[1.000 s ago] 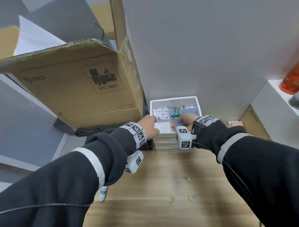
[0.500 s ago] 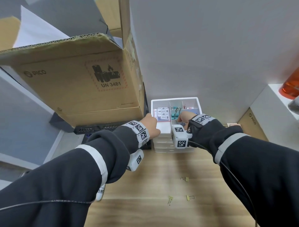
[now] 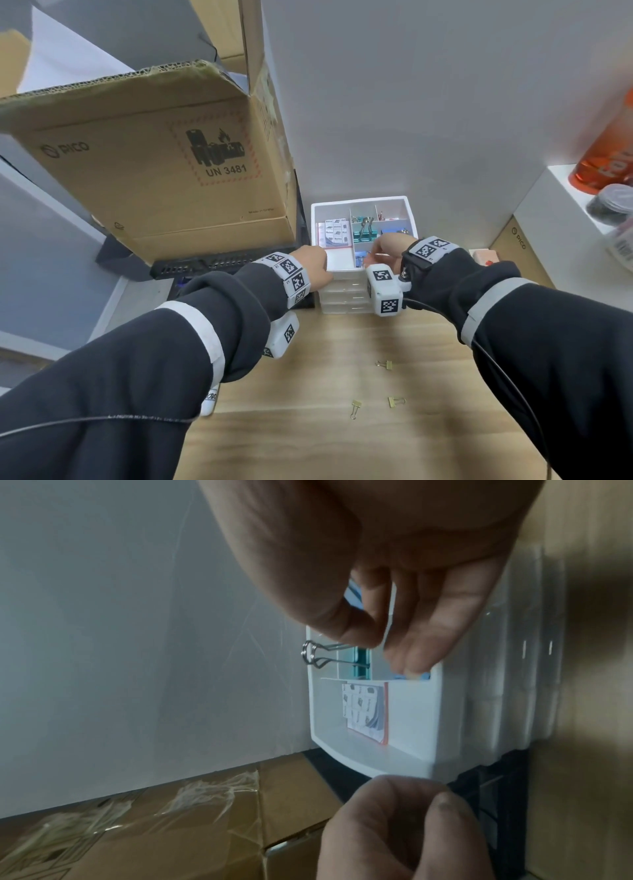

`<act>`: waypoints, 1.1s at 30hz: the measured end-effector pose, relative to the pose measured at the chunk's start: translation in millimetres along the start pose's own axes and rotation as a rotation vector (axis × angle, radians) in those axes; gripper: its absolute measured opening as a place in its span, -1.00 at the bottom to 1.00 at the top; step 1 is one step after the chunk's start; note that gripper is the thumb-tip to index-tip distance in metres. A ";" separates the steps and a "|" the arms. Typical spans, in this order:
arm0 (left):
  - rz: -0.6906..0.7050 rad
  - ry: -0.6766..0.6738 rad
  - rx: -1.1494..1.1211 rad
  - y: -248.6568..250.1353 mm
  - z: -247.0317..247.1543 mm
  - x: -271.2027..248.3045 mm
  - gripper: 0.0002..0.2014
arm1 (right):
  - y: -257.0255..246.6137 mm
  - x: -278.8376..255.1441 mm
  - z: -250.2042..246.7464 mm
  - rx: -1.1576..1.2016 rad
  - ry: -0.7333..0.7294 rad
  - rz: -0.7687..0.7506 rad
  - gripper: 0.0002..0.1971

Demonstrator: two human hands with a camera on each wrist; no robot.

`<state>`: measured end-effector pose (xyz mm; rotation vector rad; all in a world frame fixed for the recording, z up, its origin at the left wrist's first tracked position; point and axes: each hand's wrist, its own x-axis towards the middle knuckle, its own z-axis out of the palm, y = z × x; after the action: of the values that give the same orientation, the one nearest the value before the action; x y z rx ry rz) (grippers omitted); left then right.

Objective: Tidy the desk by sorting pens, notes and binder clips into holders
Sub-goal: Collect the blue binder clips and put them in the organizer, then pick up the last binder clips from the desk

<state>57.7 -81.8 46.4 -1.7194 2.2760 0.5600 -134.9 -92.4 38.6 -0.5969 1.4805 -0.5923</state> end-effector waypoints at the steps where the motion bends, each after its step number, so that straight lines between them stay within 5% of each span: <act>1: -0.003 -0.029 0.003 1.0 3.9 -1.5 -0.84 | 3.1 -3.2 0.6 0.023 0.010 0.036 -0.94; 7: -0.012 -0.206 0.034 6.0 53.1 -7.5 -0.75 | 54.7 1.1 -11.2 -0.001 -0.017 0.164 -0.72; 11: -0.006 -0.294 0.032 8.1 111.8 -11.4 -0.94 | 120.9 18.8 -32.0 -0.177 0.030 0.181 -0.86; 16: -0.017 -0.382 -0.057 12.7 186.4 -14.1 -0.99 | 197.0 24.9 -45.3 -0.660 0.112 0.070 -0.90; 21: -0.040 -0.392 -0.126 14.2 240.6 -16.9 -0.92 | 257.7 32.7 -36.5 -0.792 -0.028 0.047 -0.76; 28: -0.100 -0.359 -0.146 26.7 264.1 -15.8 -0.70 | 286.0 43.3 -33.1 -1.146 -0.117 -0.183 -0.77; 33: -0.098 -0.366 -0.113 39.3 261.5 -9.3 -0.71 | 286.3 46.4 -38.7 -1.108 -0.076 -0.268 -0.83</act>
<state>11.4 49.4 -178.7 -1.6096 1.9282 0.9132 -173.3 82.7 -192.7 -1.6639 1.5898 0.1233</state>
